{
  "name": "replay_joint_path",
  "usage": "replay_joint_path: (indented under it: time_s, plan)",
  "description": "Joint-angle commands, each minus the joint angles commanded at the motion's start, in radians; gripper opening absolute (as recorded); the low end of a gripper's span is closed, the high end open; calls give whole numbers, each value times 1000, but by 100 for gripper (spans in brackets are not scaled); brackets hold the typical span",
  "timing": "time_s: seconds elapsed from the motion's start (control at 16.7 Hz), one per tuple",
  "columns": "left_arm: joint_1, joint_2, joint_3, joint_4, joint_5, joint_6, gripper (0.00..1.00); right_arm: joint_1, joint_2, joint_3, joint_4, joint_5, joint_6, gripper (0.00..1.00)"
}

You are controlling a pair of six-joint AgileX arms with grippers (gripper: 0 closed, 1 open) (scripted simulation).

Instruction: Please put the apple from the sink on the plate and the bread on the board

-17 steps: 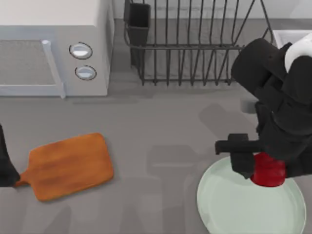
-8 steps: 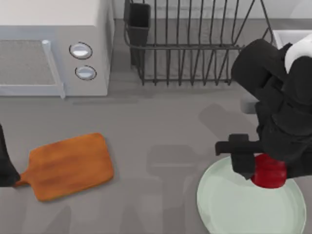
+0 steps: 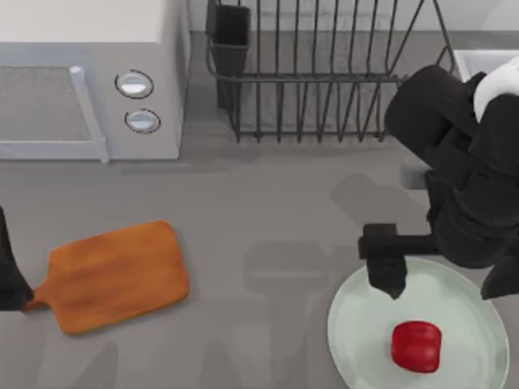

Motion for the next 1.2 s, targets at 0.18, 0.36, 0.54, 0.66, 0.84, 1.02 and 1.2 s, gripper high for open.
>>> replay_joint_path:
  time_s: [0.18, 0.36, 0.54, 0.66, 0.84, 1.02, 1.2]
  plan:
    - [0, 0, 0, 0, 0, 0, 100, 0, 0, 0, 0, 0, 0, 100]
    - [0, 0, 0, 0, 0, 0, 100, -2, 0, 0, 1, 0, 0, 100]
    - [0, 0, 0, 0, 0, 0, 100, -29, -54, -49, 50, 0, -28, 100]
    - [0, 0, 0, 0, 0, 0, 100, -66, -142, -120, 119, 0, -66, 100]
    - [0, 0, 0, 0, 0, 0, 100, -146, -352, -272, 269, 0, -147, 100]
    - [0, 0, 0, 0, 0, 0, 100, -247, -633, -465, 460, 0, -250, 100]
    - [0, 0, 0, 0, 0, 0, 100, -357, -940, -676, 669, 0, -362, 100]
